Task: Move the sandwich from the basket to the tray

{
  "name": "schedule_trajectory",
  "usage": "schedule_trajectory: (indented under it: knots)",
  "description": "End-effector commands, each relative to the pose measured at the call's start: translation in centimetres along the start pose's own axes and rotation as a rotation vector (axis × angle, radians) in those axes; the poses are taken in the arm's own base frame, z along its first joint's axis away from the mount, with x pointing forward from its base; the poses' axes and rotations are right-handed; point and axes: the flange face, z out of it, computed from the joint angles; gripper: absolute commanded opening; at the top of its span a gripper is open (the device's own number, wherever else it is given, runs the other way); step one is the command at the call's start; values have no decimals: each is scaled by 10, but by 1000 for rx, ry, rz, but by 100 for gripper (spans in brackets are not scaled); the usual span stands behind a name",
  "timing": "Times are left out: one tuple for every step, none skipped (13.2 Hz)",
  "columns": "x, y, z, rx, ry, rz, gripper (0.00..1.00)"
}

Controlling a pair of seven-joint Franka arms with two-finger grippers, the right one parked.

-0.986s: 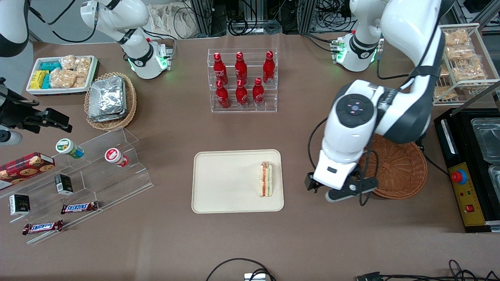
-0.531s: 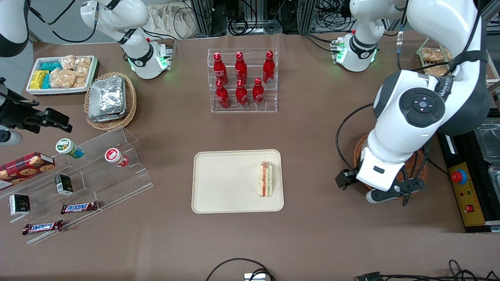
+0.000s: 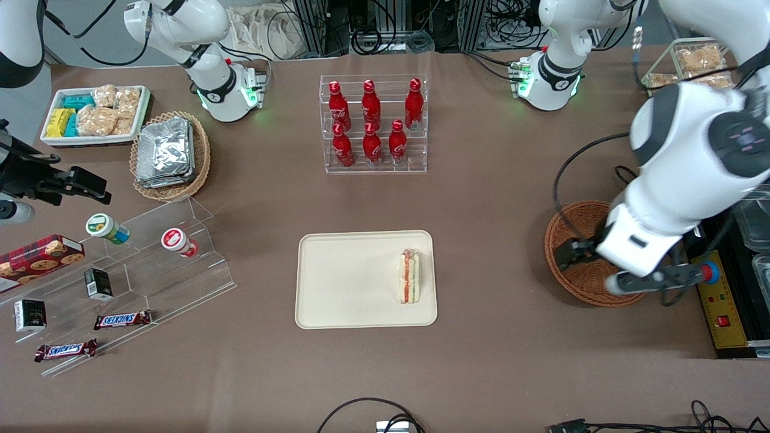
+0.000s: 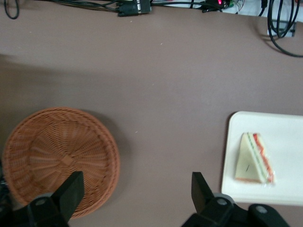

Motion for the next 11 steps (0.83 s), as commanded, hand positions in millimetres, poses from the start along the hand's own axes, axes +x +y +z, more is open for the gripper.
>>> schedule_trajectory:
  knots:
    - [-35, -44, -26, -10, -50, 62, 100]
    - [-43, -54, -37, -1, -67, 93, 100]
    - [-52, -67, -53, 8, -75, 105, 100]
    - [-59, -78, -65, 14, -75, 103, 100]
    - [-66, -85, -79, 19, -65, 97, 100]
    - [-73, -87, -87, 28, -57, 104, 100]
    - [-78, -88, -92, 33, -50, 106, 100]
    - [-82, -88, -98, 33, -41, 106, 100]
    - [-85, -88, -103, 34, -33, 105, 100]
    - [-89, -88, -110, 34, -25, 105, 100]
    - [-91, -88, -114, 34, -27, 102, 100]
